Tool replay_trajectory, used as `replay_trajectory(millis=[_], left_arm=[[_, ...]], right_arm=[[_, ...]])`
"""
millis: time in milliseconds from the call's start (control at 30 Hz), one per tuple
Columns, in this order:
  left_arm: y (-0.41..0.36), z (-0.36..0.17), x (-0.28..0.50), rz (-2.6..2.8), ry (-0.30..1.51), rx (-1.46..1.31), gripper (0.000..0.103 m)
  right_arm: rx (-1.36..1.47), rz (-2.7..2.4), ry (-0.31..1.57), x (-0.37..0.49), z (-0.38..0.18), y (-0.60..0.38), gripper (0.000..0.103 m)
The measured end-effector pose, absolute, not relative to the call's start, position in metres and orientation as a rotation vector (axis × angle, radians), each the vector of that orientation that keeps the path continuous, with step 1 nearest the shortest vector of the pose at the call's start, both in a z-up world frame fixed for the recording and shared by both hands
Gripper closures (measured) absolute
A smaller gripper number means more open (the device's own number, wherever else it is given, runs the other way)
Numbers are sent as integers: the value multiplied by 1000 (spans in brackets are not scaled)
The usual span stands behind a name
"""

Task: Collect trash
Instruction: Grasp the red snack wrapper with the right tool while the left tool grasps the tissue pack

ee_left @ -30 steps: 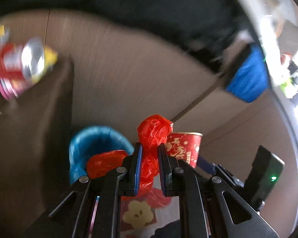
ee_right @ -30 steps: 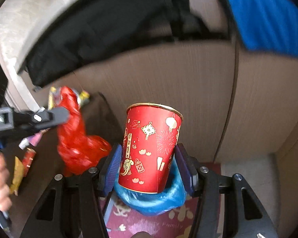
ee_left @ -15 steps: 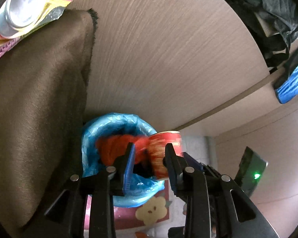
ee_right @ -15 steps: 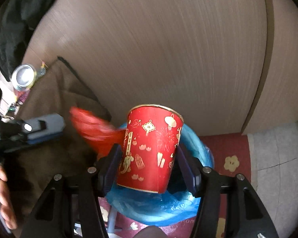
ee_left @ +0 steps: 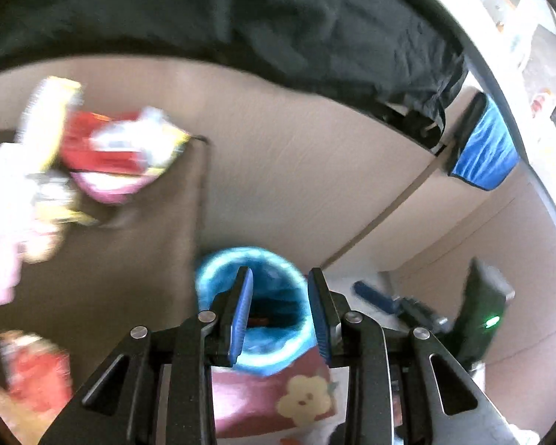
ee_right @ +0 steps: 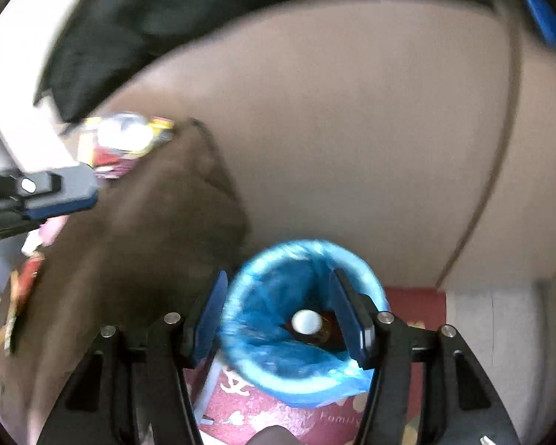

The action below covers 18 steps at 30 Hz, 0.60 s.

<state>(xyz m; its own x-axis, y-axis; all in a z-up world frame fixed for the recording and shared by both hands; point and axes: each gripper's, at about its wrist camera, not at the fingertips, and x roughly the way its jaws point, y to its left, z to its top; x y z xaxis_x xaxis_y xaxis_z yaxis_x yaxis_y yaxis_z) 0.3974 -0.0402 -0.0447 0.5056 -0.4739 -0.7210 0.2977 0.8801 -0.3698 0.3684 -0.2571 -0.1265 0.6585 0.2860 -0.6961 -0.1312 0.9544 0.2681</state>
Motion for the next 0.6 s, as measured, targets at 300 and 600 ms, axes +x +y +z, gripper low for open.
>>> replay_trajectory(millis=[300, 600], left_arm=[[97, -25, 311, -215, 866, -101, 71], [183, -69, 259, -139, 911, -186, 71]], right_arm=[[84, 558, 785, 320, -58, -136, 50], [-30, 688, 876, 295, -79, -32, 54]])
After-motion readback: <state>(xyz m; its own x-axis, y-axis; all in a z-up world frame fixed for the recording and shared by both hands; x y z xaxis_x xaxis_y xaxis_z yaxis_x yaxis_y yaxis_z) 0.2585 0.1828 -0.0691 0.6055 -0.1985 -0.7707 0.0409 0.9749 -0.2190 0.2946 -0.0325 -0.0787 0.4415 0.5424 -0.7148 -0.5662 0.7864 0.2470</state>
